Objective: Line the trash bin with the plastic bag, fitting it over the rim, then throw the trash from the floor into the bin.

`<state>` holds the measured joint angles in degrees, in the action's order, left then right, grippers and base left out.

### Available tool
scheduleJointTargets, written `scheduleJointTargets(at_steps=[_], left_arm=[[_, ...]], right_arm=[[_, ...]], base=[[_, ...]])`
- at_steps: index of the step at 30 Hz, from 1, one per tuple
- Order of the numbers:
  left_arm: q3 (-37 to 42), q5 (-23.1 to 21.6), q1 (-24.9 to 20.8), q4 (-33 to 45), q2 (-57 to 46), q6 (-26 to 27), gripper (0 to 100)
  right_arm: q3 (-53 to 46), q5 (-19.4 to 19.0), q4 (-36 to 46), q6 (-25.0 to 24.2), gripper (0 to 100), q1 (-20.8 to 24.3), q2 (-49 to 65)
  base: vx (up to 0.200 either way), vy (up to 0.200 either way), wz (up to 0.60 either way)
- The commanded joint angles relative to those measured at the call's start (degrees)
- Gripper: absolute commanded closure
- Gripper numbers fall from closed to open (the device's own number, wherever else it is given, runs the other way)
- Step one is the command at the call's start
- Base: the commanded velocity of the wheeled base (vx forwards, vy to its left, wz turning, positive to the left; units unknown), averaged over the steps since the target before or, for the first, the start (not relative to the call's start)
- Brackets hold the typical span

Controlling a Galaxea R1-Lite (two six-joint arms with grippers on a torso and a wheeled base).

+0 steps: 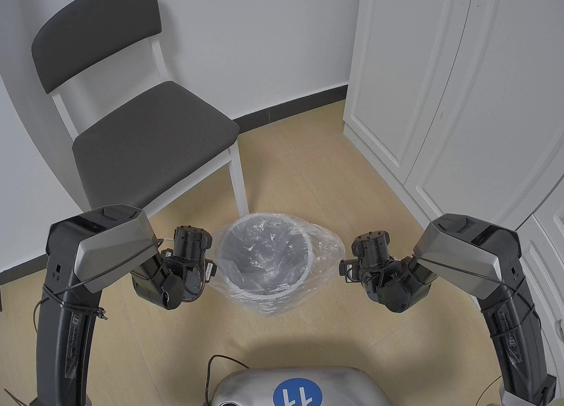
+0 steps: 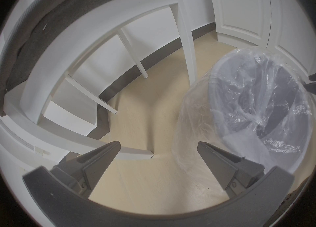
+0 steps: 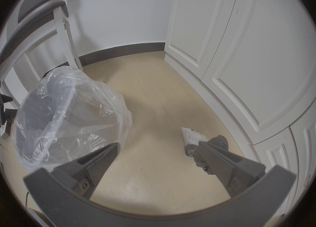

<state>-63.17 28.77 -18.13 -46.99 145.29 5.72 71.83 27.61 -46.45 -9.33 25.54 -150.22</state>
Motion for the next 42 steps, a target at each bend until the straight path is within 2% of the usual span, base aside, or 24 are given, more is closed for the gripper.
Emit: scheduleJointTargets(at_steps=[1,7,12,21,28,31,34,39,42], left_arm=[[-3.98,-0.91,0.11,2.08,3.34,0.00,0],[-10.13,-2.31,0.20,7.27,4.57,0.00,0],[-11.10,-2.31,1.08,7.36,4.92,0.00,0],[-6.88,-2.14,2.13,6.30,1.14,-1.76,0],[1.21,-2.14,1.69,3.49,-4.31,-2.64,0],[4.28,-2.05,1.78,-1.35,-4.84,-2.20,0],[5.95,-2.05,1.87,-2.66,-5.45,-2.11,0],[8.24,-2.05,1.96,-2.84,-7.21,-2.64,0],[8.42,-2.05,1.87,-3.72,-7.83,-2.64,0]], right_arm=[[0.42,-0.54,0.13,0.01,0,-0.40,-0.24],[1.12,-1.42,0.13,-0.17,0,-0.84,-0.16],[4.20,-1.51,0.04,-0.61,0,-1.81,-2.09],[11.84,-1.42,2.59,-1.75,0,-3.74,-4.64],[20.90,-1.42,7.16,-3.59,0,-4.09,-8.77],[24.68,-1.51,10.76,-3.77,0,-3.48,-10.44],[28.81,-1.95,15.24,-4.21,0,-2.69,-11.67],[37.25,-7.57,27.73,-4.39,0,-1.02,-13.25],[42.76,-9.33,35.64,-4.12,0,-0.58,-16.42]], base=[[0.000,0.000,0.00],[0.000,0.000,0.00],[0.000,0.000,0.00],[0.000,0.000,0.00],[0.000,0.000,0.00],[0.000,0.000,0.00],[0.000,0.000,0.00],[0.000,0.000,0.00],[0.000,0.000,0.00]])
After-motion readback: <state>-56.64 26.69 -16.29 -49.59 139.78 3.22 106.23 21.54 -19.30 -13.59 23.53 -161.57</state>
